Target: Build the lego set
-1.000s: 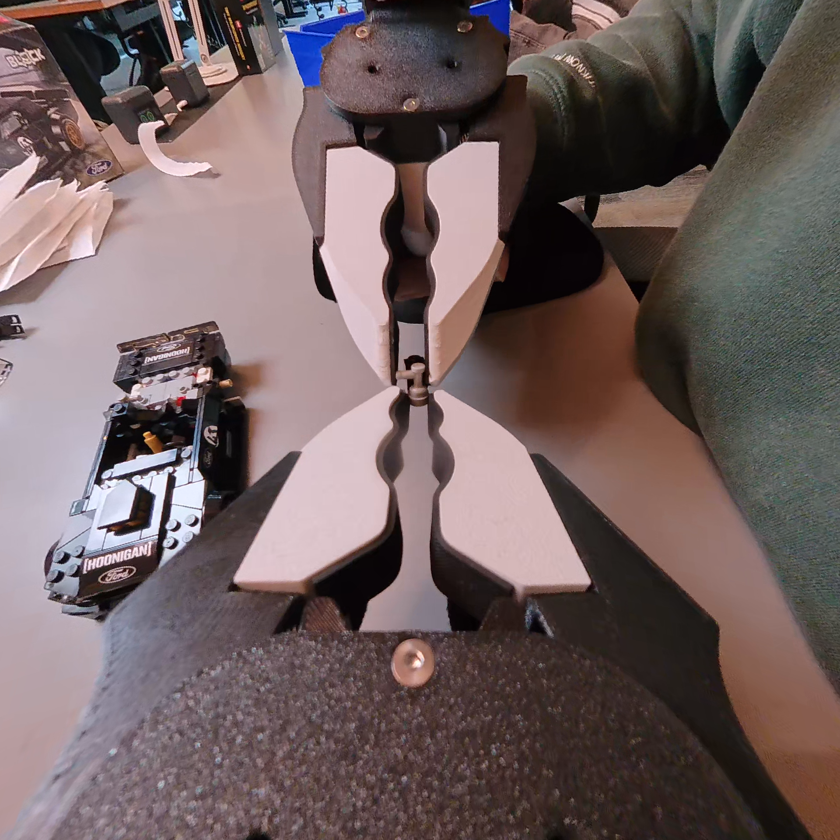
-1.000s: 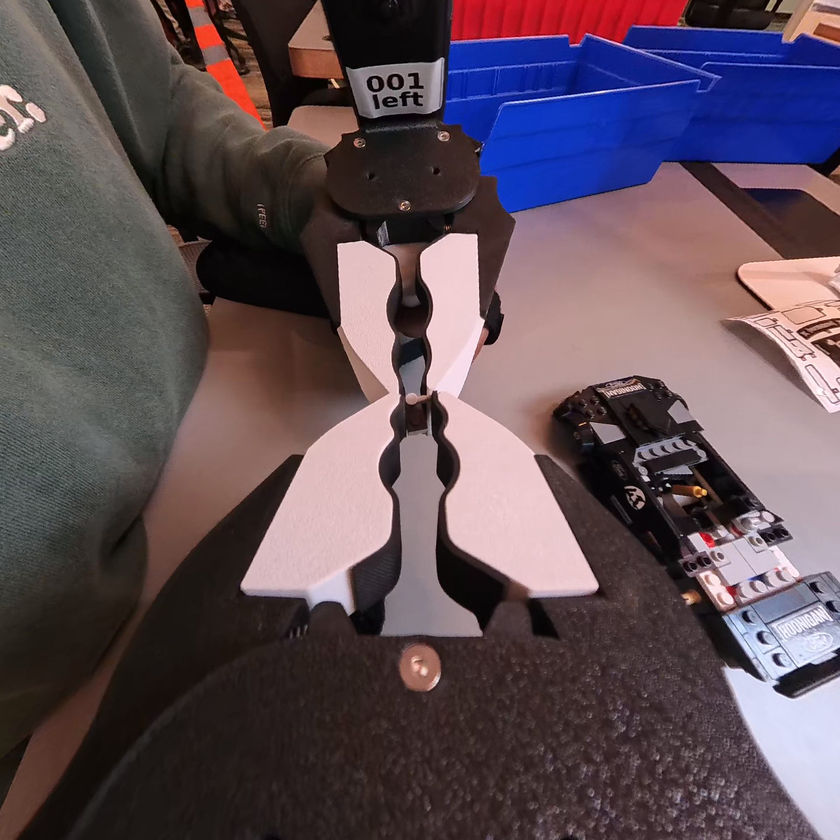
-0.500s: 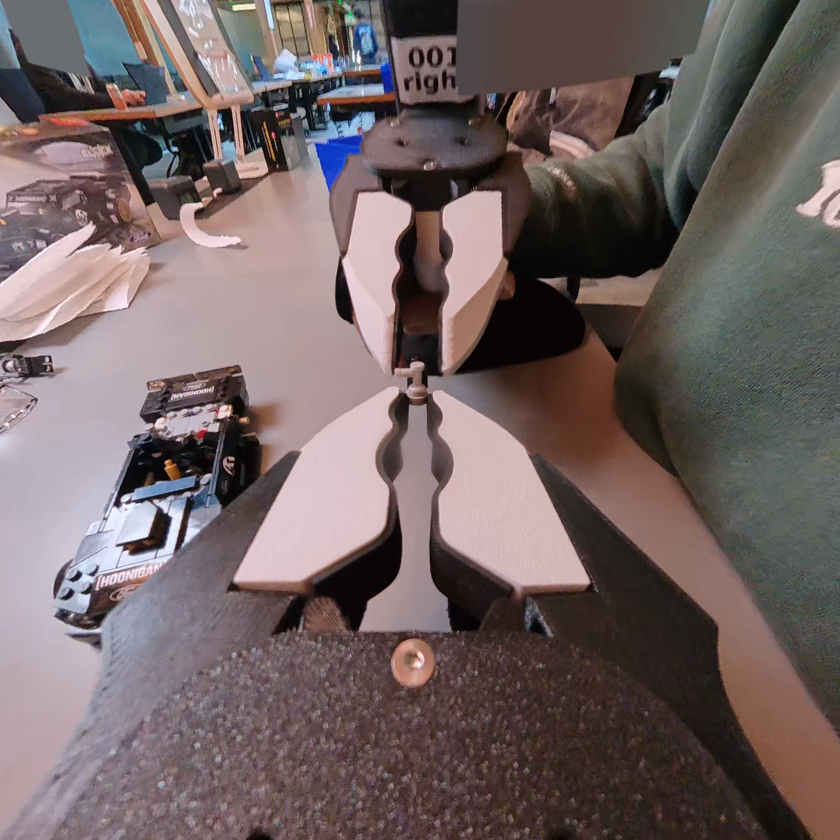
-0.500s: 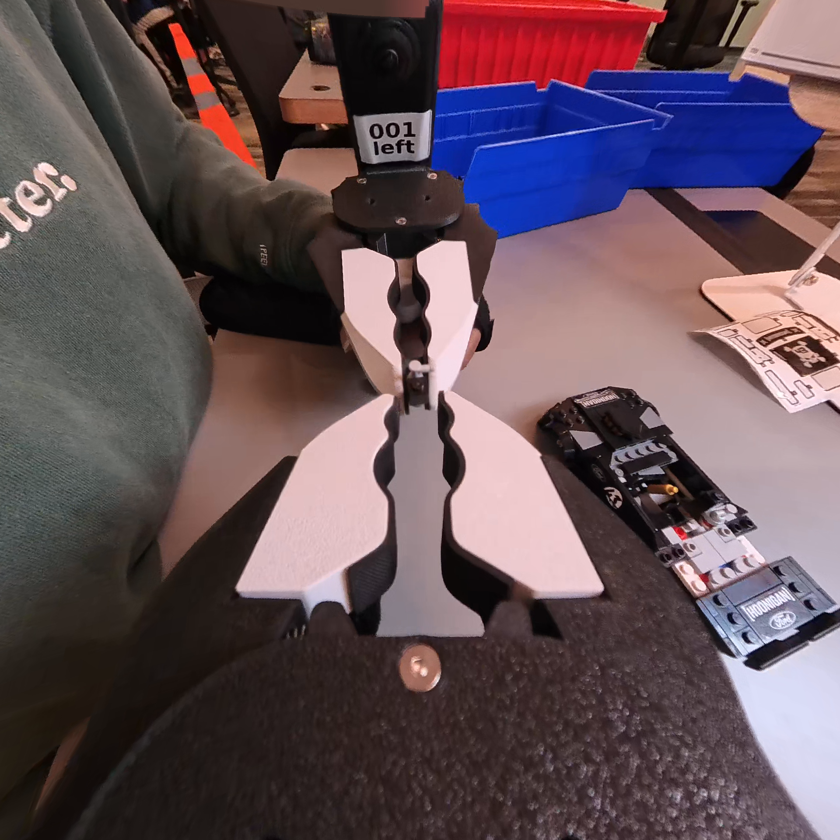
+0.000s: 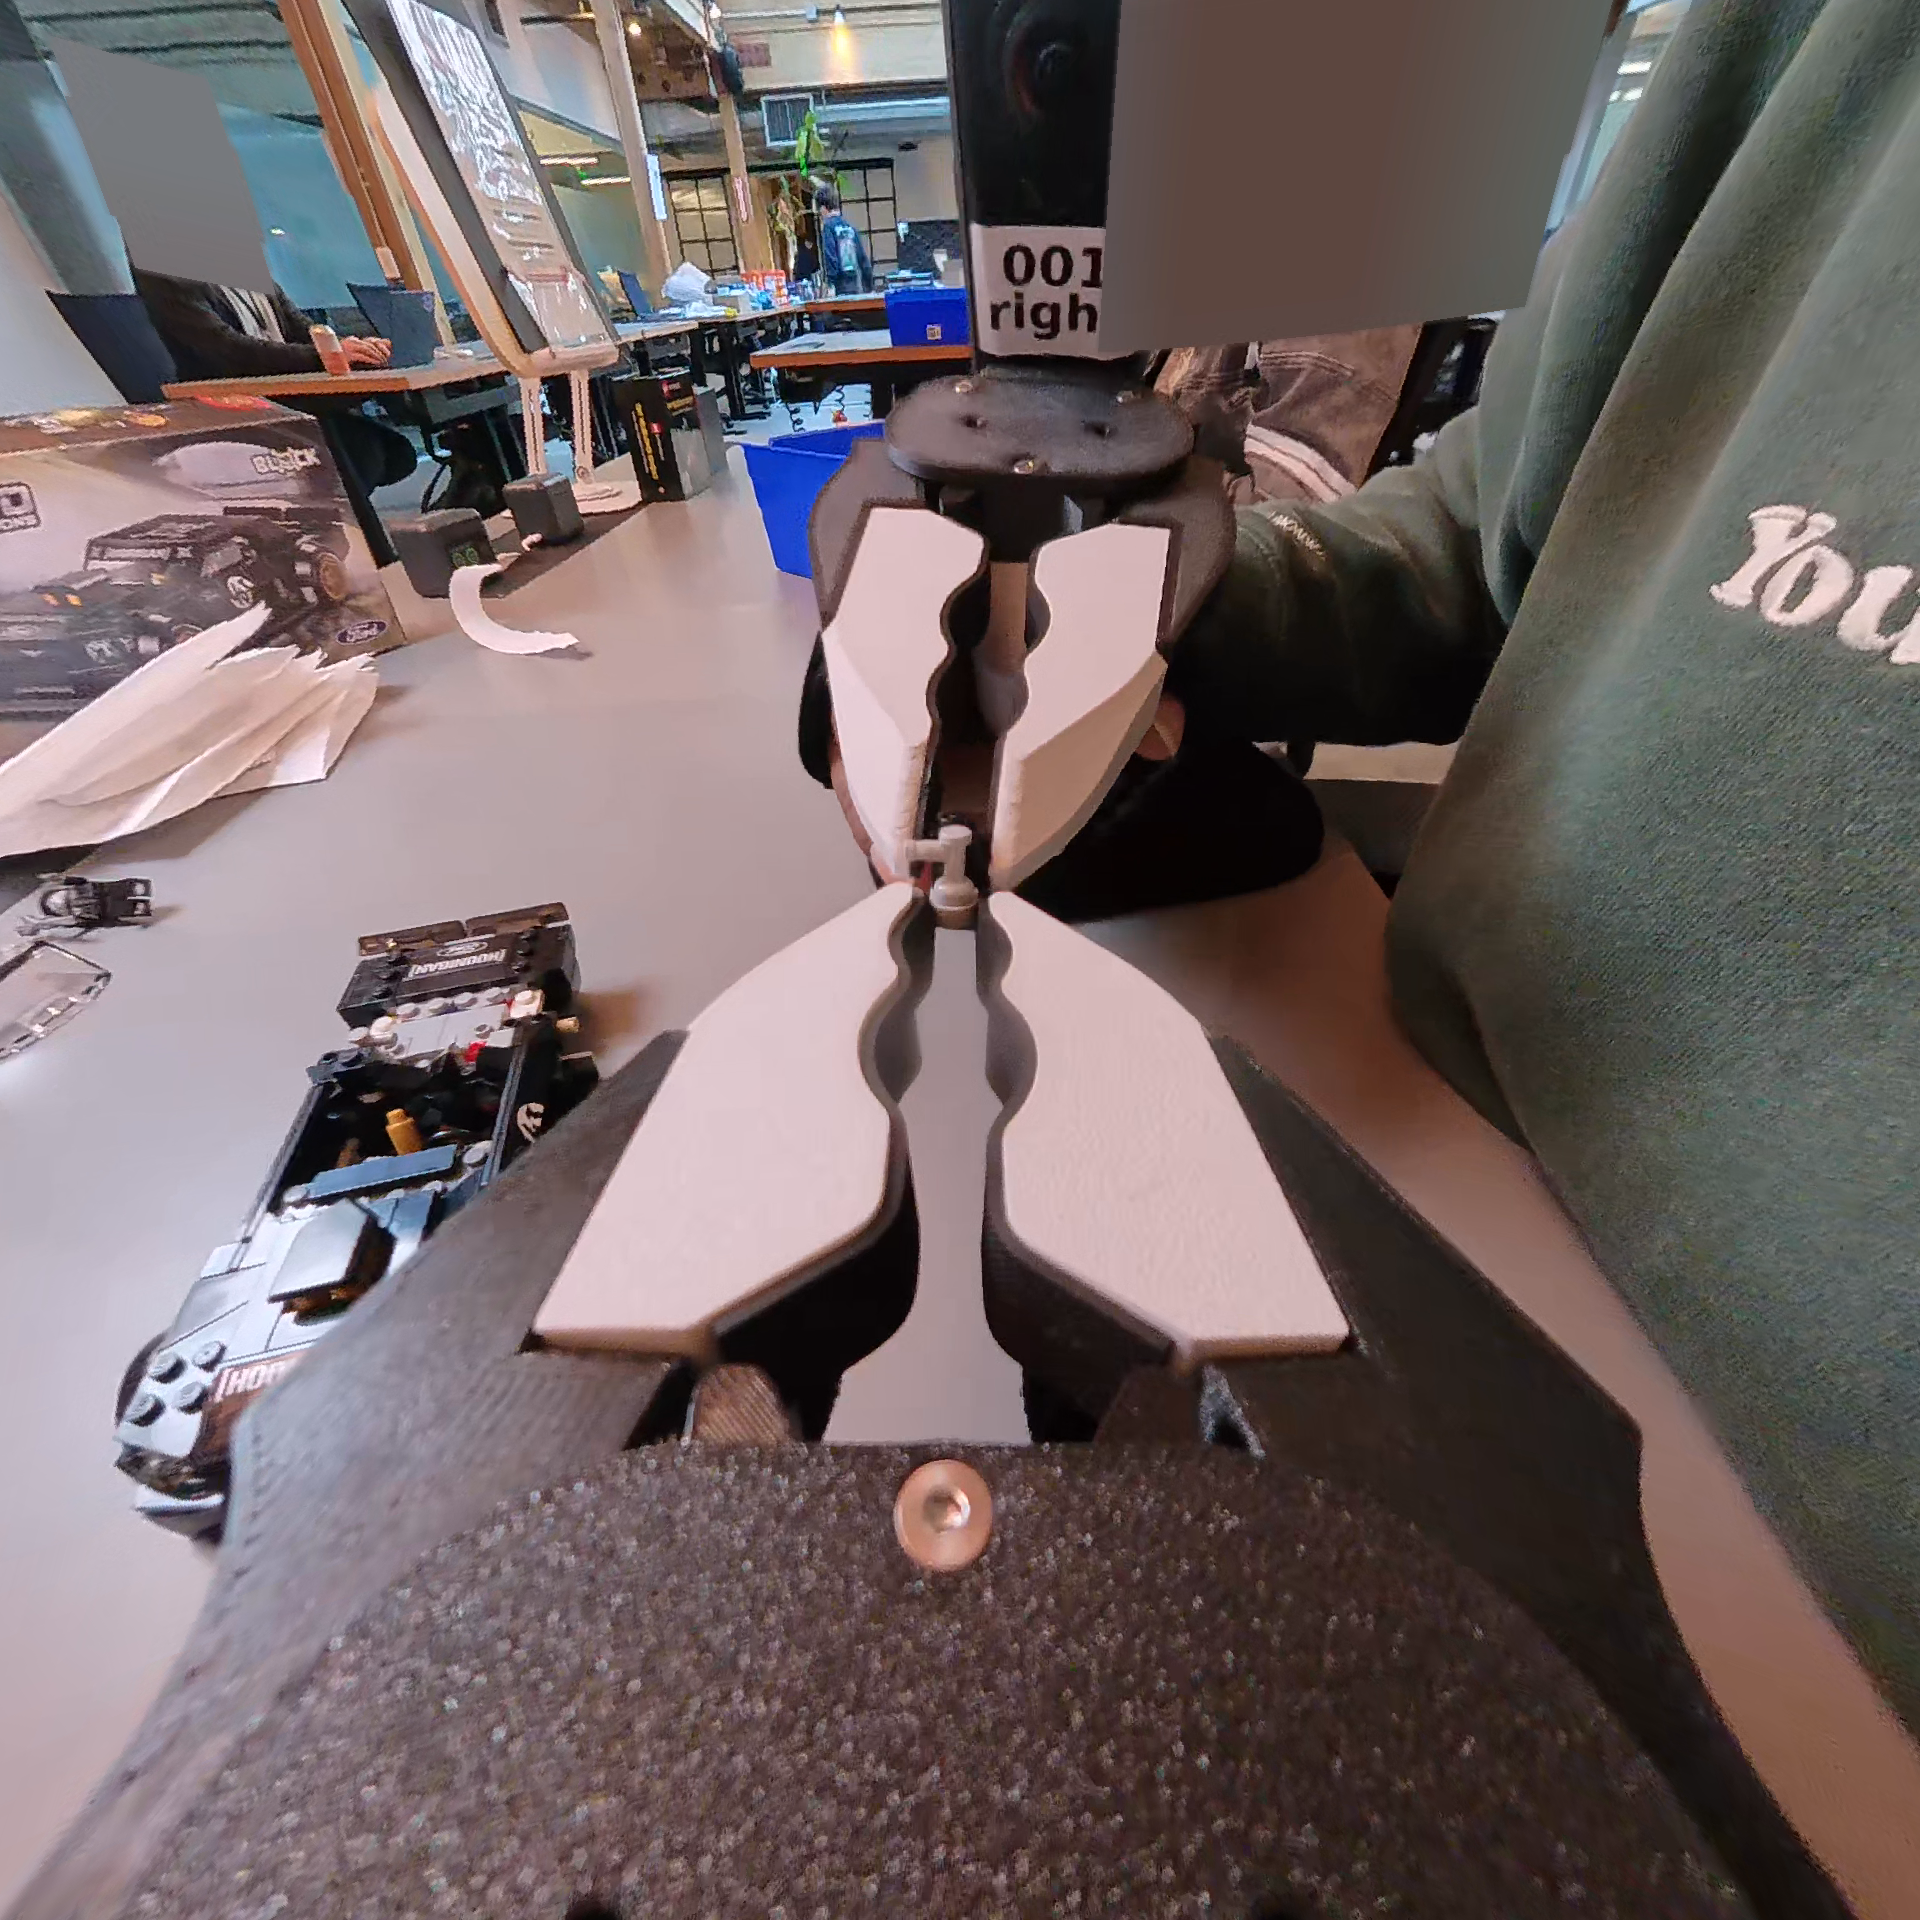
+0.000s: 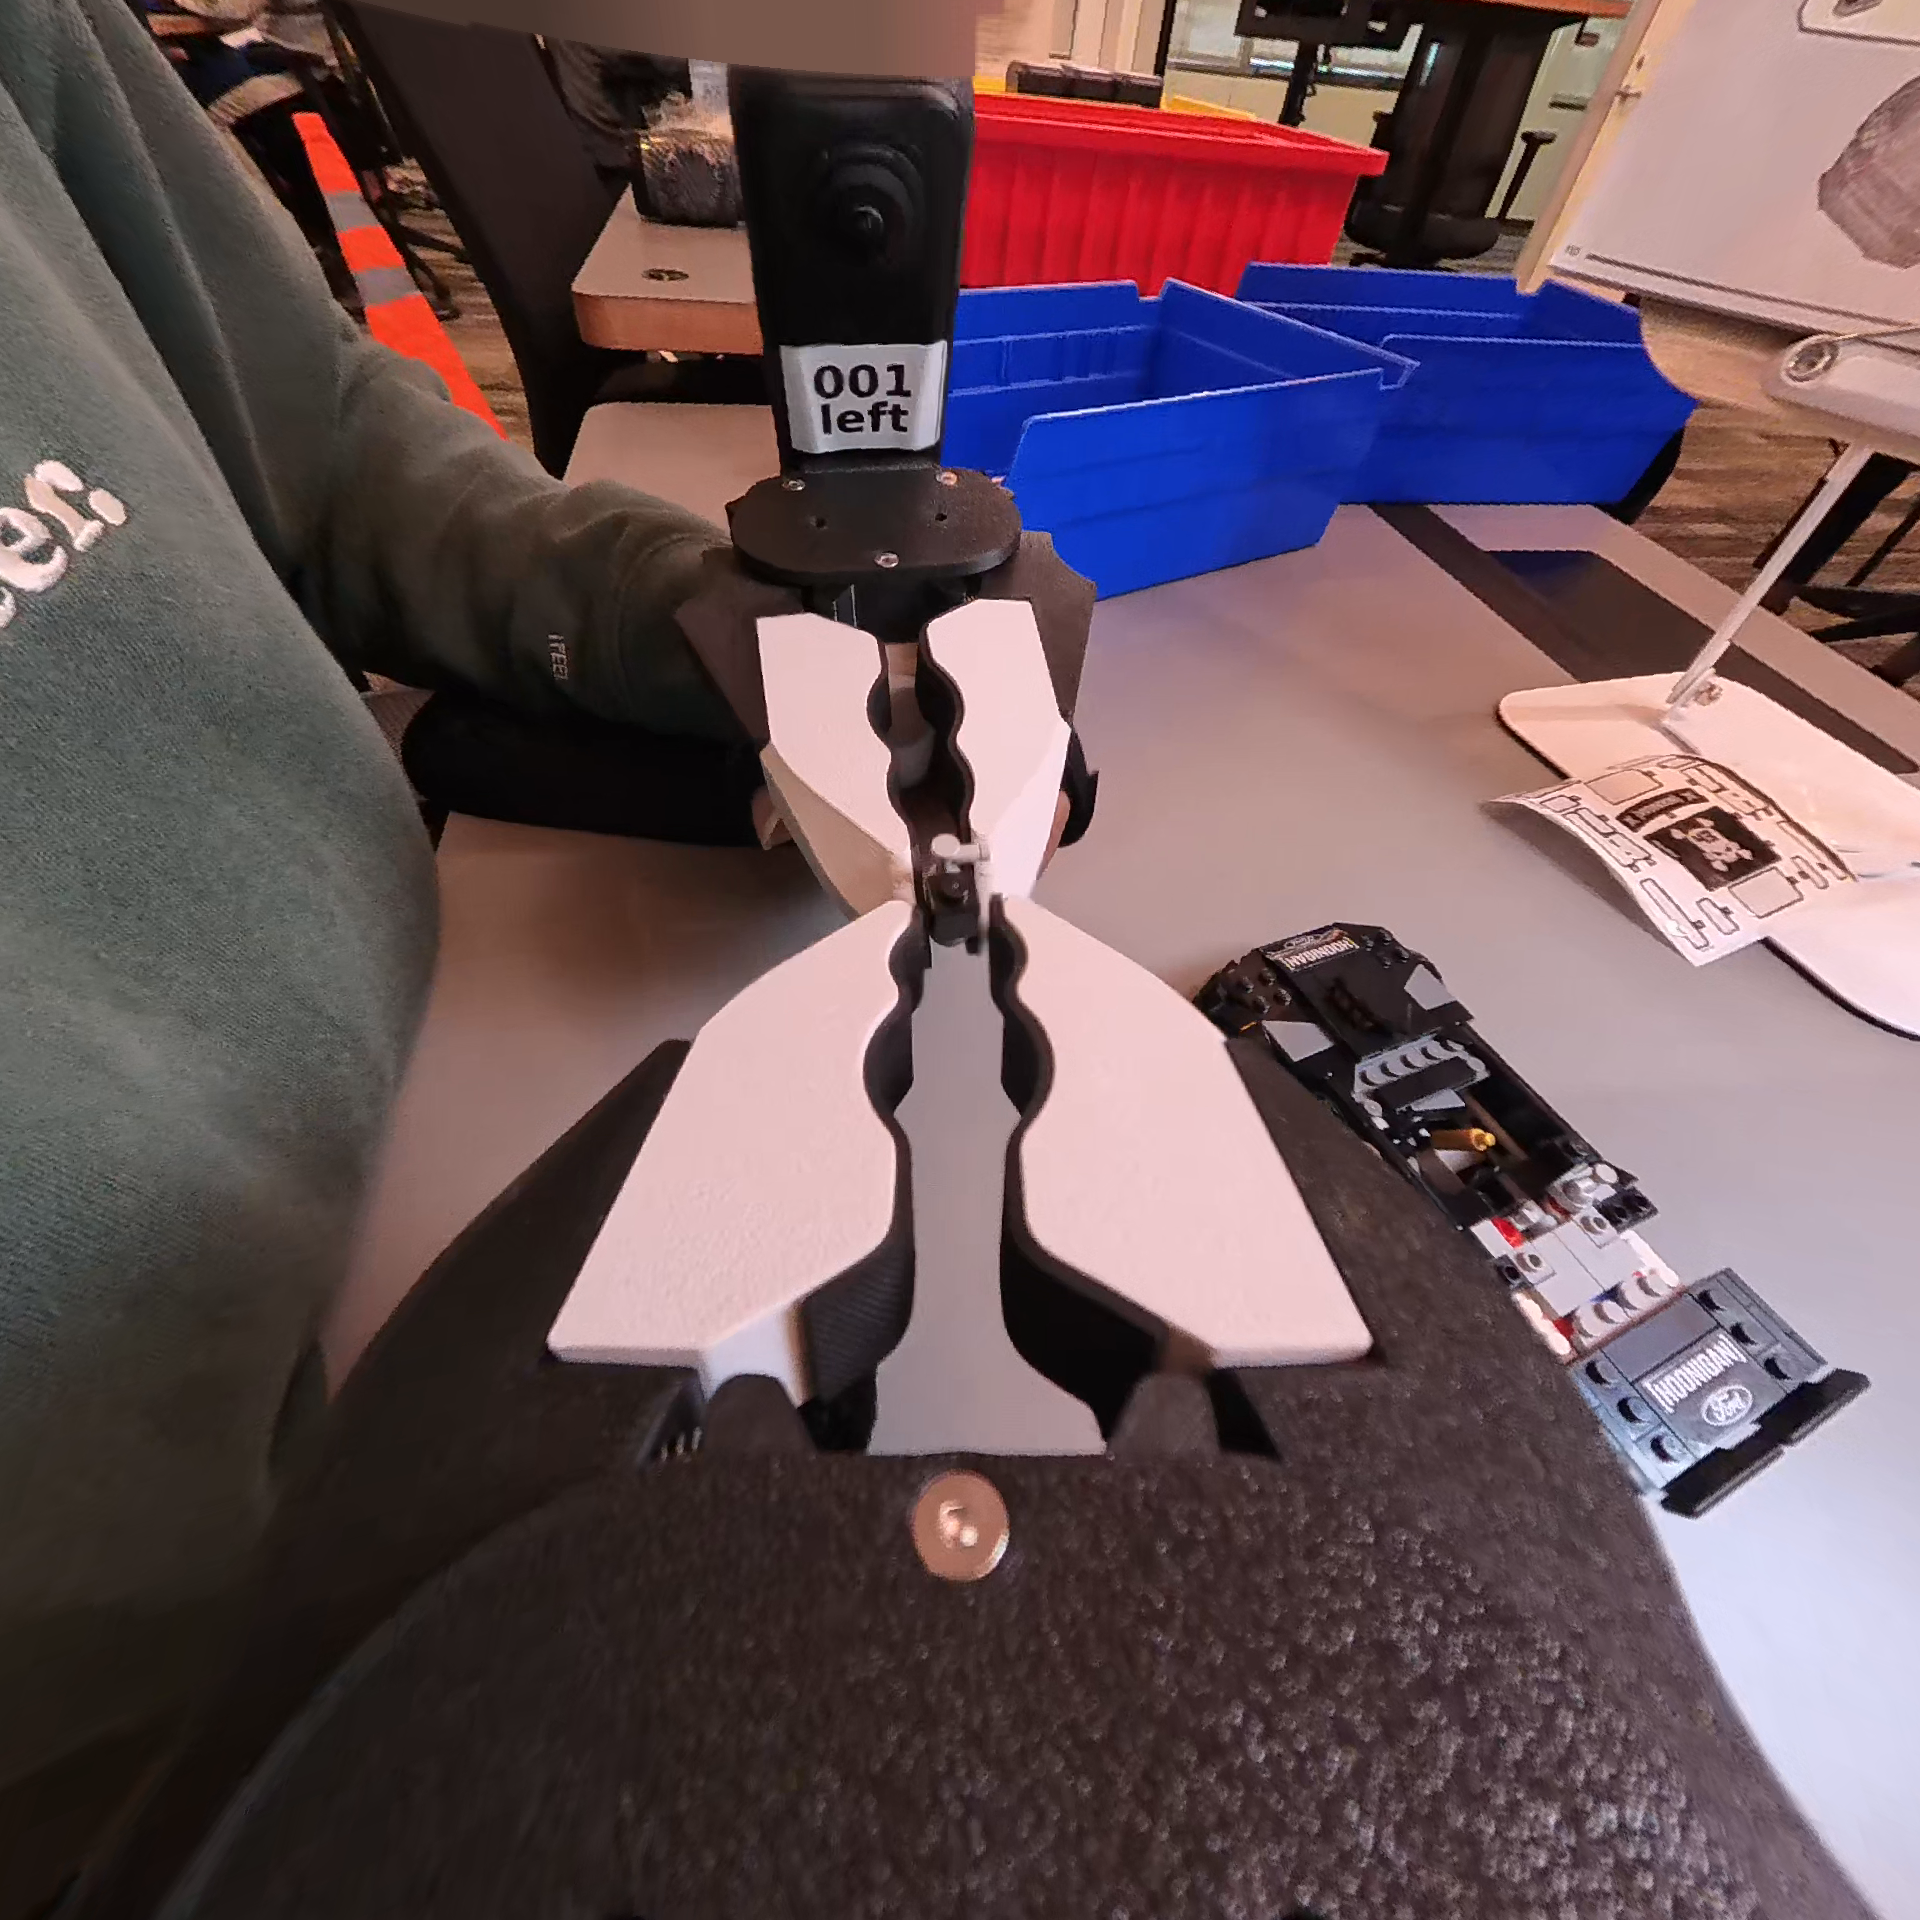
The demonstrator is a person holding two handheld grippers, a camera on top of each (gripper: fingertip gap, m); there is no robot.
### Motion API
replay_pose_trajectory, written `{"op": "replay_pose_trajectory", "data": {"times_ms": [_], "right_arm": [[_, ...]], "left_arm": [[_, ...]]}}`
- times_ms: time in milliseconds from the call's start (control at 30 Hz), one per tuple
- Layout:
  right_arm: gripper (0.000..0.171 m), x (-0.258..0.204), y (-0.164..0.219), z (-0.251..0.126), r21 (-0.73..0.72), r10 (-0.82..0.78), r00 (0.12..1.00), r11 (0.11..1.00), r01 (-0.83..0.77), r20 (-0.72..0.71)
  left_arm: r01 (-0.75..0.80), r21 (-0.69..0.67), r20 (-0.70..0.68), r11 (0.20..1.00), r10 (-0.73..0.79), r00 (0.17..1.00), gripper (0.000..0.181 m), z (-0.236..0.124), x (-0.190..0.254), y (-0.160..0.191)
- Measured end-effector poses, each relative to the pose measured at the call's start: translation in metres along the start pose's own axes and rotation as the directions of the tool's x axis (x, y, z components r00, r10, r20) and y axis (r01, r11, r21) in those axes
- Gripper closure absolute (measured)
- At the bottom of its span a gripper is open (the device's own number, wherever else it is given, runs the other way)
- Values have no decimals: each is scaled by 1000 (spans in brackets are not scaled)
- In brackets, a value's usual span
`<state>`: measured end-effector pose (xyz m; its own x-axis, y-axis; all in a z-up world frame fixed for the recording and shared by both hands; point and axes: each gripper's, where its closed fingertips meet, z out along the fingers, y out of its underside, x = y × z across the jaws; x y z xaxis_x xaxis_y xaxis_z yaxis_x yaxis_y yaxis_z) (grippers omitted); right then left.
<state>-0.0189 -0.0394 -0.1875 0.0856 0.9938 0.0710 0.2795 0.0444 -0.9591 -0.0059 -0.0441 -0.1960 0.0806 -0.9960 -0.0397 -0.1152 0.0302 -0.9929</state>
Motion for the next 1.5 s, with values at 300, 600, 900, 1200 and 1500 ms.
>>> {"op": "replay_pose_trajectory", "data": {"times_ms": [300, 600, 900, 1200, 1500], "right_arm": [[156, -1, -3, -1, 18, 34, 998, 999, -35, 50], [162, 0, -4, 1, 37, 51, 998, 998, -52, 34], [162, 1, -3, 2, 42, 62, 998, 997, -62, 12], [162, 2, -3, 3, 40, 63, 998, 997, -63, -18], [162, 1, -4, 2, 36, 58, 998, 998, -57, -28]], "left_arm": [[32, 27, -17, 999, -32, 999, 173, -1, 1, -4], [36, 17, -13, 999, -36, 999, 173, 0, 1, -3], [29, 11, 1, 1000, -29, 1000, 173, 0, 0, -2], [6, 7, 26, 1000, -7, 1000, 173, 0, -2, -2], [5, 8, 26, 1000, -6, 1000, 173, 0, -2, -2]]}}
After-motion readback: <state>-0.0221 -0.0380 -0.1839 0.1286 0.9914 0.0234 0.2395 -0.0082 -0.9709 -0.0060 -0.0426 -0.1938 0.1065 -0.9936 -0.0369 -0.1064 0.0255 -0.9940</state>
